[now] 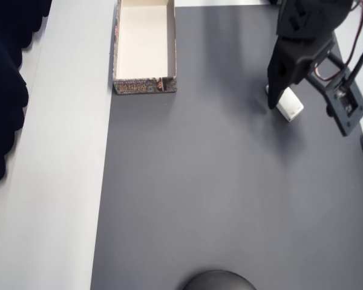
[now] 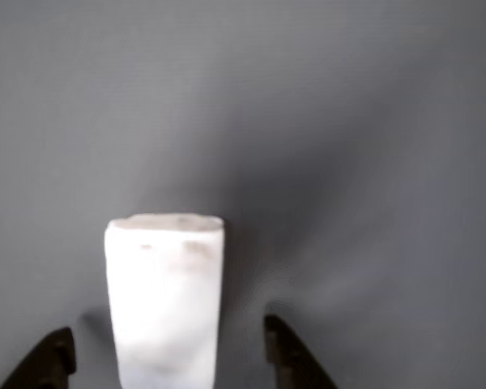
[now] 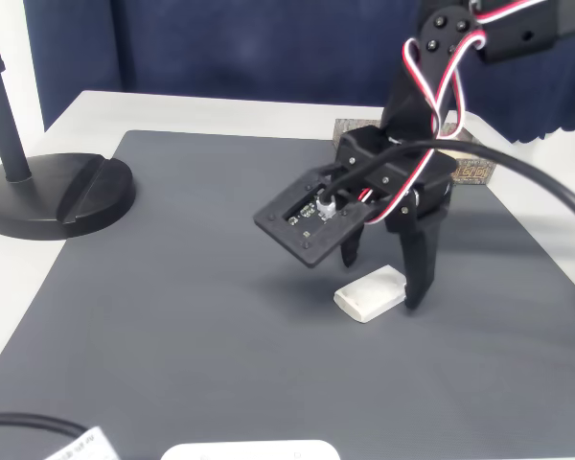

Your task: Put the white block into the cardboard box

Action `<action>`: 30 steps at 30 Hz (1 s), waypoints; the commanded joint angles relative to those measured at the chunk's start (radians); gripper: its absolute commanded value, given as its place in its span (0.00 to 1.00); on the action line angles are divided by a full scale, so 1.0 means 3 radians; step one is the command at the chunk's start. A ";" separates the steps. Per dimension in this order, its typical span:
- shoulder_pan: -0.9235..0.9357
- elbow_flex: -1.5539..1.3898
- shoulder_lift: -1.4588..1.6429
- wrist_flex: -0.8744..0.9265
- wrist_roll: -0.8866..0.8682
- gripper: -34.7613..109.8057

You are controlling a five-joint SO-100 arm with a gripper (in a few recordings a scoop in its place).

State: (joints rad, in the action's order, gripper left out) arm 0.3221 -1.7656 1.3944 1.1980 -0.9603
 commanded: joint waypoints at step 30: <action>-0.0097 0.0261 -0.0072 0.0041 0.0199 0.44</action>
State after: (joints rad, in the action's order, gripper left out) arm 0.3007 -1.7319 1.3668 1.1980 -0.9081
